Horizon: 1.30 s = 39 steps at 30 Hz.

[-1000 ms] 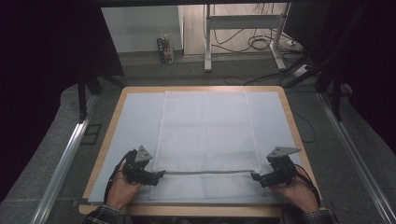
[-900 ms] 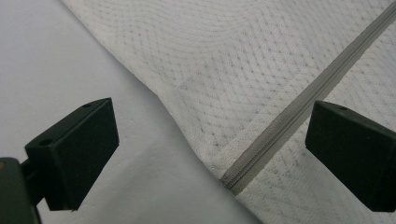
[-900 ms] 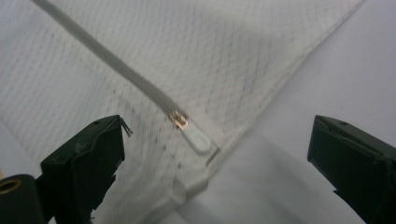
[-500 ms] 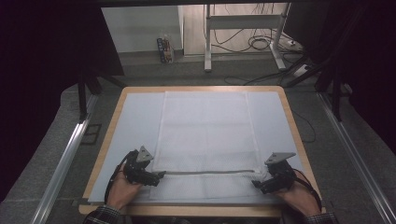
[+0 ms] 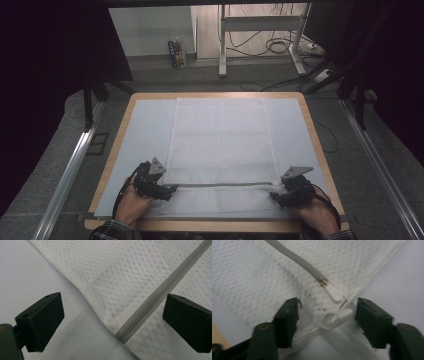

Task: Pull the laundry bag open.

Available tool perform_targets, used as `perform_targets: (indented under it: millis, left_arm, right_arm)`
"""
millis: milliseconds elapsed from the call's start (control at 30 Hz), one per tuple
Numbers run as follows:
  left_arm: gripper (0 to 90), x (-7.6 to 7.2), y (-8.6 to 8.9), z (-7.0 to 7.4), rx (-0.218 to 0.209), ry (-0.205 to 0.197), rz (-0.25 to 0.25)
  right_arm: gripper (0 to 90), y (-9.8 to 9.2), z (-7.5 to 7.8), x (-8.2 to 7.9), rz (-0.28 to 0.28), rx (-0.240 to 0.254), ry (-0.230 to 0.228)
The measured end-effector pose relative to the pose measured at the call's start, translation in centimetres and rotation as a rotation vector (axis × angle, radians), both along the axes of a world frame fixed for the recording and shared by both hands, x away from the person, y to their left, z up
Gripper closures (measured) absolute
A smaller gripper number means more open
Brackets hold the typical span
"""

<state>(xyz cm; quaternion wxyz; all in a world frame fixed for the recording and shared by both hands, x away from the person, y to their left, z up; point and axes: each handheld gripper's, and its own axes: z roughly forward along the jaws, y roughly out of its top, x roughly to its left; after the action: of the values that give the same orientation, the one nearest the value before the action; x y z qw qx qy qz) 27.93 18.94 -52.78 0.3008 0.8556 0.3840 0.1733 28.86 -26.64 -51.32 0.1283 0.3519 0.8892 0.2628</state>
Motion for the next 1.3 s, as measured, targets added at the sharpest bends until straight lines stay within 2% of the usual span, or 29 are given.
perform_targets:
  millis: [233, 267, 300, 367, 500, 533, 567, 600, 667, 733, 800, 967, 1100, 1133, 1167, 1300]
  left_arm:
    - [3.7, 0.0, -0.1, 0.1, -0.002, 0.001, -0.005]
    - [3.7, 0.0, -0.1, 0.1, -0.005, 0.0, -0.005]
    - [3.7, 0.0, -0.2, 0.1, -0.012, -0.003, -0.003]
    - [3.8, 0.0, -0.2, 0.3, -0.024, -0.003, -0.002]
    - [4.1, 0.0, -0.2, 0.4, -0.04, -0.002, -0.002]
    - [4.2, 0.0, -0.3, 0.5, -0.047, -0.002, -0.003]
    - [4.2, 0.0, -0.3, 0.6, -0.056, -0.001, -0.004]
    - [4.1, 0.1, -0.4, 0.6, -0.066, -0.001, -0.007]
    - [4.0, 0.2, -0.6, 0.8, -0.084, 0.001, -0.012]
    - [3.7, 0.4, -1.3, 1.1, -0.117, 0.008, -0.034]
    - [3.5, 0.5, -1.6, 1.3, -0.122, 0.01, -0.043]
    - [2.8, 1.2, -3.8, 2.0, -0.15, 0.011, -0.091]
    - [3.8, 1.8, -6.0, 2.6, -0.144, 0.0, -0.132]
    - [3.9, 2.1, -7.1, 2.9, -0.147, 0.002, -0.156]
    - [4.1, 2.1, -7.1, 2.9, -0.147, 0.002, -0.156]
    - [5.0, 3.2, -9.3, 3.5, -0.164, 0.005, -0.197]
  right_arm:
    - [65.1, 0.0, 0.2, -0.4, 0.021, 0.028, 0.004]
    - [73.2, -0.1, 0.2, -0.4, 0.035, 0.037, 0.004]
    - [73.2, -0.1, 0.2, -0.4, 0.035, 0.037, 0.004]
    - [79.6, -0.1, 0.2, -0.4, 0.046, 0.052, 0.013]
    - [81.6, -0.1, 0.3, -0.4, 0.064, 0.05, 0.004]
    - [82.3, 0.0, 0.5, -0.6, 0.072, 0.018, -0.037]
    - [82.3, 0.0, 0.5, -0.6, 0.072, 0.018, -0.037]
    - [82.5, -0.1, 0.8, -0.7, 0.076, 0.012, -0.068]
    - [82.5, -0.3, 1.3, -0.8, 0.075, 0.034, -0.11]
    - [82.6, -0.4, 1.6, -1.0, 0.071, 0.027, -0.14]
    - [82.5, -0.3, 1.6, -1.0, 0.07, 0.023, -0.142]
    - [82.0, 0.1, 1.7, -1.2, 0.074, 0.008, -0.156]
    - [81.5, 0.6, 1.7, -1.4, 0.091, -0.013, -0.162]
    - [81.5, 0.7, 1.8, -1.4, 0.09, -0.007, -0.16]
    - [81.5, 0.7, 1.8, -1.4, 0.09, -0.007, -0.16]
    - [81.5, 0.8, 1.9, -1.4, 0.093, 0.007, -0.152]
